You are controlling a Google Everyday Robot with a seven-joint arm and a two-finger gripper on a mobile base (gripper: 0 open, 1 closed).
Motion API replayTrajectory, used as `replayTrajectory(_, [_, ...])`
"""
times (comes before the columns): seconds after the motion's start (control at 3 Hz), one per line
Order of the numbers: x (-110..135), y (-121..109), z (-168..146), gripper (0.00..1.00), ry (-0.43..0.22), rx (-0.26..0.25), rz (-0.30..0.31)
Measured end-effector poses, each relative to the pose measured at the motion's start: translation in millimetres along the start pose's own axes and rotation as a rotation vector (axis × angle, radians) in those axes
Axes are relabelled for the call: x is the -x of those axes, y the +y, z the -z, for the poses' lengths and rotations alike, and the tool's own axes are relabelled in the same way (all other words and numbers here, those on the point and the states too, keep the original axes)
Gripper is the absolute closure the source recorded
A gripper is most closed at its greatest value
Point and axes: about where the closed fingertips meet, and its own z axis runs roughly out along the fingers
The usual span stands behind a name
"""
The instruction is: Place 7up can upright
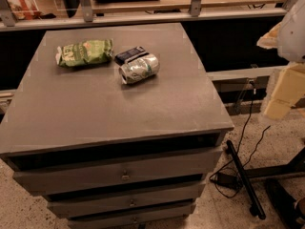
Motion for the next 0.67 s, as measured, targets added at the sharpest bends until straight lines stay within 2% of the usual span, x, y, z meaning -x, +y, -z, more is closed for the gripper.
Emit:
replayTrajectory(0.33, [0.1,0.0,0.0,0.00,0.000,0.000,0.000])
replayTrajectory(0.67, [6.9,-5.1,-4.4,0.00,-0.035,0.005,0.010])
